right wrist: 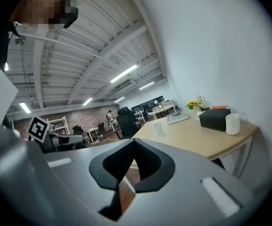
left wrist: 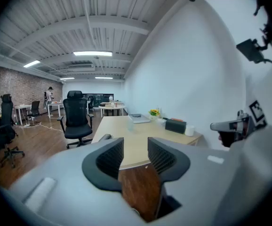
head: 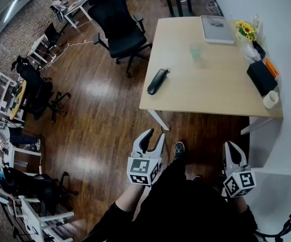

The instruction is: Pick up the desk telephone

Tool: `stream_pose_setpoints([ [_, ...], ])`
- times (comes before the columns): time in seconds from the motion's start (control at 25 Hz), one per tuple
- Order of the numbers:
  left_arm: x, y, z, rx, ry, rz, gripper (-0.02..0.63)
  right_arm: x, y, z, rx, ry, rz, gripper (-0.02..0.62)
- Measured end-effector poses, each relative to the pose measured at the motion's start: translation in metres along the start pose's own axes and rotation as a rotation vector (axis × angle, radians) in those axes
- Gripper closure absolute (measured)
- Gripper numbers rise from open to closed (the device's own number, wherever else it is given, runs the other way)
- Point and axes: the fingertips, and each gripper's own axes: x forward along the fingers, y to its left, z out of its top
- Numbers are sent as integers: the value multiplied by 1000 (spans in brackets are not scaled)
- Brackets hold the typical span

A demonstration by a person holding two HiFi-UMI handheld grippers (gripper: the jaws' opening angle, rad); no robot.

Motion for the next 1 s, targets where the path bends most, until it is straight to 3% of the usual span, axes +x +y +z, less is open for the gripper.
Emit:
stream_pose_setpoints([
  [0.2,103,78,-1,71,56,16,377,59,-34,10,-23,6,-71,595],
  [0.32,177,133,-8,91,106,20,368,108,-46,26,-42,15,-125,595],
  [0.44,259,189,-33,96,249,-1,367,169,-46,50,-55,34,-152,595],
  [0.52,306,212,-54,94,359,-61,367,210,-39,67,-67,40,-156,595],
  [0.68,360,226,-88,112,523,-202,339,277,-23,94,-77,45,-164,595],
  [0.84,380,220,-116,159,681,-276,333,317,-28,102,-76,74,-165,595],
  [1.0,393,215,-127,164,710,-294,333,346,-45,100,-61,96,-144,595],
])
